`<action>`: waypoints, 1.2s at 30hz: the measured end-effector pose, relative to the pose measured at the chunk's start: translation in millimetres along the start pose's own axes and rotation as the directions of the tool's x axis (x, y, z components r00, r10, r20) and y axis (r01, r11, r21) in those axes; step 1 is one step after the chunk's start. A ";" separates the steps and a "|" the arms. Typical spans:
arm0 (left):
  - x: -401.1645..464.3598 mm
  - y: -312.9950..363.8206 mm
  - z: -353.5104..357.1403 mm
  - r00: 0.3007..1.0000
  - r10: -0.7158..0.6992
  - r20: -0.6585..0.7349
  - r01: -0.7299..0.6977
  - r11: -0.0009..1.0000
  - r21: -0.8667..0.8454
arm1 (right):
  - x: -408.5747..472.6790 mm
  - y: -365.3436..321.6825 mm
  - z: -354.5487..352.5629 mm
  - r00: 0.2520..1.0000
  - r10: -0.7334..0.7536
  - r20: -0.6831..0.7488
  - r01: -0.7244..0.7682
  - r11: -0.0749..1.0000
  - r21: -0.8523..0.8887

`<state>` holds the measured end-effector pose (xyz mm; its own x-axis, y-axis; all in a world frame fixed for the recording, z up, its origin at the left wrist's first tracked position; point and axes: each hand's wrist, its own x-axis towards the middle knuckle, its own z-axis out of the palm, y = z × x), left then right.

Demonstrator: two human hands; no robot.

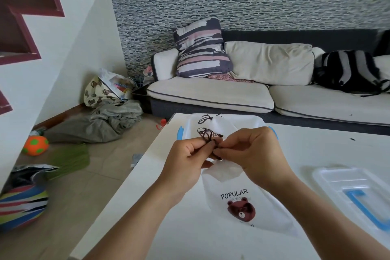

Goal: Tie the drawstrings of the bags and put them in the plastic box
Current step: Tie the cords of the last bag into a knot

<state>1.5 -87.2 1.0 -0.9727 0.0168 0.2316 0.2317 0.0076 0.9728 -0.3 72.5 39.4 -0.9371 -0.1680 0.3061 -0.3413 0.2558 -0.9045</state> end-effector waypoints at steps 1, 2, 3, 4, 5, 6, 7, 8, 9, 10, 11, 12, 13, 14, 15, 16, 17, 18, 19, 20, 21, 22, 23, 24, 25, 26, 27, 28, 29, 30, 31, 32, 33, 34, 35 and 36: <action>-0.4 0.0 0.3 1.000 -0.007 -0.001 0.007 1.000 -0.004 | 0.4 1.2 -0.1 1.000 -0.006 0.007 0.006 1.000 -0.021; -0.6 0.3 1.0 1.000 -0.014 -0.007 0.014 1.000 -0.012 | 1.0 2.4 0.0 1.000 -0.017 0.012 0.018 0.998 -0.060; -1.0 0.6 1.5 1.000 -0.019 -0.014 0.019 1.000 -0.013 | 1.4 3.3 0.2 1.000 -0.027 0.015 0.028 0.994 -0.104; -1.1 1.0 2.2 1.000 -0.021 -0.020 0.021 1.000 -0.007 | 2.0 4.5 0.4 0.999 -0.036 0.020 0.038 0.989 -0.141; -1.1 0.5 2.5 0.999 -0.020 -0.026 0.020 1.000 0.004 | 2.2 5.6 0.3 0.999 -0.044 0.027 0.047 0.985 -0.164; -1.3 -0.3 2.6 1.000 -0.016 -0.026 0.016 1.000 0.013 | 2.2 6.5 0.6 0.998 -0.051 0.040 0.058 0.983 -0.175; -1.3 -1.1 2.9 1.000 -0.013 -0.026 0.013 1.000 0.021 | 2.2 7.1 0.4 0.996 -0.066 0.055 0.075 0.980 -0.185; -1.4 -1.3 3.1 1.000 -0.011 -0.027 0.012 1.000 0.026 | 2.4 7.4 0.1 0.994 -0.087 0.074 0.100 0.975 -0.197; -1.6 -1.8 3.1 0.999 -0.010 -0.032 0.011 0.999 0.031 | 2.9 8.2 -0.6 0.990 -0.107 0.094 0.125 0.970 -0.210; -1.4 -1.9 2.6 0.999 -0.007 -0.040 0.008 0.999 0.033 | 3.3 8.2 -1.5 0.985 -0.127 0.115 0.150 0.965 -0.217; -1.1 -1.6 1.8 0.999 0.001 -0.050 0.001 0.999 0.033 | 3.4 7.8 -2.5 0.981 -0.136 0.138 0.163 0.963 -0.214; -0.5 -0.7 0.4 0.998 0.012 -0.060 -0.010 0.999 0.034 | 3.1 6.8 -3.6 0.978 -0.131 0.165 0.162 0.968 -0.192; 0.3 0.4 -1.2 0.997 0.024 -0.069 -0.022 0.999 0.033 | 2.7 6.3 -5.1 0.973 -0.118 0.197 0.152 0.974 -0.166; 1.1 1.5 -2.9 0.997 0.037 -0.073 -0.035 0.999 0.030 | 2.8 5.8 -6.4 0.969 -0.104 0.226 0.139 0.980 -0.143; 1.3 2.4 -4.2 0.996 0.051 -0.071 -0.049 0.998 0.028 | 3.0 5.3 -7.5 0.965 -0.089 0.246 0.120 0.986 -0.115; 1.2 3.5 -5.1 0.996 0.066 -0.063 -0.064 0.997 0.032 | 3.4 5.1 -8.0 0.966 -0.065 0.250 0.086 0.994 -0.073; 0.8 4.3 -5.0 0.995 0.081 -0.050 -0.079 0.996 0.037 | 3.5 4.7 -8.2 0.970 -0.026 0.242 0.031 0.999 -0.015; 0.2 5.2 -4.1 0.995 0.093 -0.036 -0.092 0.995 0.039 | 3.6 4.2 -7.8 0.973 0.026 0.229 -0.038 0.998 0.049; -0.7 6.0 -2.8 0.995 0.102 -0.021 -0.102 0.994 0.038 | 3.6 3.1 -7.1 0.972 0.081 0.222 -0.109 0.988 0.114; -1.3 6.7 -1.7 0.994 0.111 -0.006 -0.111 0.993 0.037 | 4.1 3.2 -6.9 0.968 0.121 0.218 -0.159 0.973 0.166; -1.8 7.4 -1.5 0.993 0.121 0.009 -0.121 0.992 0.039 | 4.8 3.6 -6.6 0.966 0.149 0.210 -0.194 0.958 0.212; -1.8 7.9 -1.8 0.991 0.130 0.026 -0.131 0.990 0.045 | 6.3 5.5 -7.0 0.965 0.164 0.202 -0.212 0.946 0.247; -2.0 8.1 -2.7 0.990 0.135 0.044 -0.137 0.989 0.051 | 7.2 6.3 -8.1 0.962 0.178 0.205 -0.230 0.935 0.269; -2.2 7.8 -3.9 0.988 0.139 0.061 -0.142 0.988 0.056 | 8.3 7.7 -9.6 0.957 0.185 0.225 -0.244 0.931 0.272; -2.4 7.6 -4.1 0.987 0.140 0.079 -0.145 0.988 0.057 | 8.2 7.7 -11.2 0.944 0.189 0.271 -0.264 0.924 0.276; -2.9 7.9 -4.6 0.985 0.143 0.096 -0.149 0.987 0.061 | 7.9 8.4 -12.3 0.926 0.186 0.328 -0.283 0.918 0.279; -3.4 8.5 -4.5 0.983 0.148 0.109 -0.156 0.985 0.070 | 6.8 7.0 -13.2 0.910 0.186 0.371 -0.301 0.911 0.282; -3.3 9.1 -4.1 0.981 0.157 0.113 -0.167 0.983 0.080 | 6.6 6.7 -14.4 0.902 0.187 0.389 -0.309 0.909 0.278; -3.2 9.4 -3.7 0.980 0.167 0.109 -0.177 0.980 0.088 | 6.8 6.6 -15.3 0.899 0.196 0.391 -0.317 0.909 0.272; -3.2 9.9 -3.4 0.978 0.178 0.104 -0.188 0.977 0.097 | 7.7 7.5 -16.1 0.900 0.204 0.386 -0.318 0.912 0.259; -2.7 10.2 -3.3 0.976 0.192 0.100 -0.203 0.973 0.108 | 7.5 6.3 -16.1 0.901 0.213 0.377 -0.322 0.913 0.251; -2.2 10.3 -3.3 0.973 0.208 0.098 -0.220 0.968 0.123 | 8.1 6.8 -16.1 0.906 0.218 0.363 -0.318 0.916 0.243; -1.6 9.8 -3.5 0.970 0.224 0.097 -0.236 0.961 0.141 | 8.0 4.5 -15.6 0.911 0.220 0.349 -0.313 0.919 0.239; -1.1 9.5 -3.8 0.967 0.234 0.101 -0.248 0.956 0.157 | 8.4 4.3 -15.6 0.918 0.217 0.332 -0.300 0.928 0.221; -0.8 9.1 -3.9 0.965 0.237 0.109 -0.253 0.952 0.170 | 7.7 3.1 -15.0 0.922 0.226 0.316 -0.292 0.939 0.183; -0.4 8.6 -4.0 0.964 0.236 0.121 -0.254 0.951 0.176 | 7.4 2.5 -14.4 0.930 0.230 0.287 -0.273 0.954 0.122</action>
<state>3.7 -91.2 9.3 -0.8816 0.1388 0.4510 0.4703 0.1785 0.8643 -9.2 85.6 43.7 -0.9287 -0.3708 -0.0083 -0.0605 0.1737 -0.9829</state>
